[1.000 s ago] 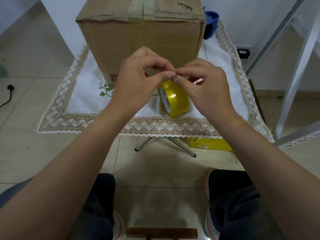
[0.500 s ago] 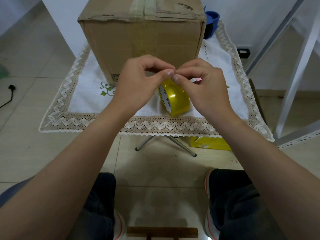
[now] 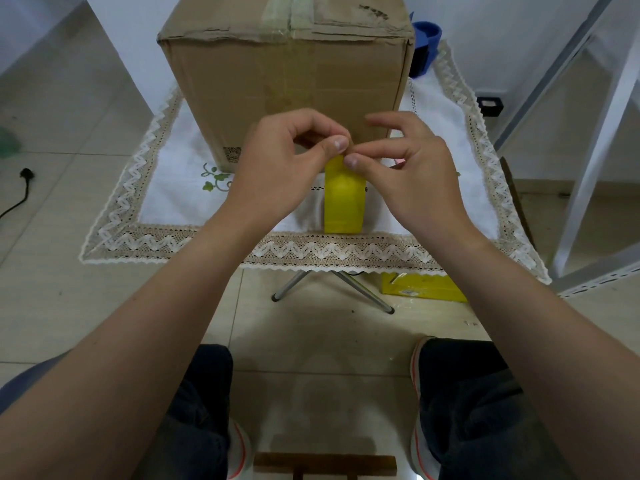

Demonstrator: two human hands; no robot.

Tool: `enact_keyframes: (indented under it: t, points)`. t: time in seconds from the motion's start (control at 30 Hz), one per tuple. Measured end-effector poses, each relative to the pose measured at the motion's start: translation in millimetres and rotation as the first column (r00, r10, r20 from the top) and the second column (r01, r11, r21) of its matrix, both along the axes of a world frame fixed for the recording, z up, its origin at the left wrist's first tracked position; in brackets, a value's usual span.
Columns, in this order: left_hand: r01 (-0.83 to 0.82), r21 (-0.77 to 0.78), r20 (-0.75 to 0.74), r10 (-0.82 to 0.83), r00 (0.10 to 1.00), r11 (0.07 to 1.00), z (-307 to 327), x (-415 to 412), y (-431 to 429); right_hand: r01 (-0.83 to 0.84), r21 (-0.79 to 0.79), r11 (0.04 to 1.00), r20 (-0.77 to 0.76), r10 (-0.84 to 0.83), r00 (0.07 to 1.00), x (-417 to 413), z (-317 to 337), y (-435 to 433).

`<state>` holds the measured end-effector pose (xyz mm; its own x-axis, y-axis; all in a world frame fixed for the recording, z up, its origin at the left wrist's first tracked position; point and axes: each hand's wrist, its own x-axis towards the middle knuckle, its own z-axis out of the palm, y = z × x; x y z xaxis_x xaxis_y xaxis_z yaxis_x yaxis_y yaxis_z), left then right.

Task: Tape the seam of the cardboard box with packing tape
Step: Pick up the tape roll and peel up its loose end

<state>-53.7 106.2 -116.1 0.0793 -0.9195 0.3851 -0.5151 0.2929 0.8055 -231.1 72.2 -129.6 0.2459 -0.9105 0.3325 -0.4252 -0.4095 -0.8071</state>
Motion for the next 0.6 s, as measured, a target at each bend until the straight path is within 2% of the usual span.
enact_keyframes:
  t: [0.07, 0.13, 0.23, 0.4, 0.53, 0.6]
  points:
    - [0.001, -0.008, 0.011, -0.001, 1.000, 1.000, 0.2, -0.3, 0.3, 0.011, -0.060, 0.998, -0.054, -0.014, 0.998, -2.5, 2.1, 0.3]
    - [0.017, -0.003, 0.019, -0.017, 1.000, 1.000, 0.4, -0.3, 0.7, 0.011, -0.086, 0.996, -0.040, -0.015, 0.999, -4.6, 3.7, 0.2]
    - [0.038, 0.003, 0.037, -0.038, 0.999, 0.999, 0.5, 0.2, 0.7, -0.018, -0.055, 0.998, 0.027, 0.019, 0.999, -5.2, 6.2, 0.5]
    - [0.083, 0.007, -0.026, -0.083, 0.996, 0.997, 2.5, 6.4, -0.1, -0.030, -0.013, 0.999, 0.027, 0.031, 0.999, -2.4, 8.1, 1.5]
    - [0.154, 0.060, 0.016, -0.156, 0.988, 0.986, 2.6, 8.6, 1.8, -0.042, 0.000, 0.999, 0.044, 0.042, 0.998, 1.7, 6.7, 3.4]
    - [0.164, 0.079, -0.010, -0.164, 0.986, 0.983, 2.0, 8.6, 2.8, -0.040, 0.005, 0.999, 0.049, 0.040, 0.998, 4.1, 6.3, 5.2]
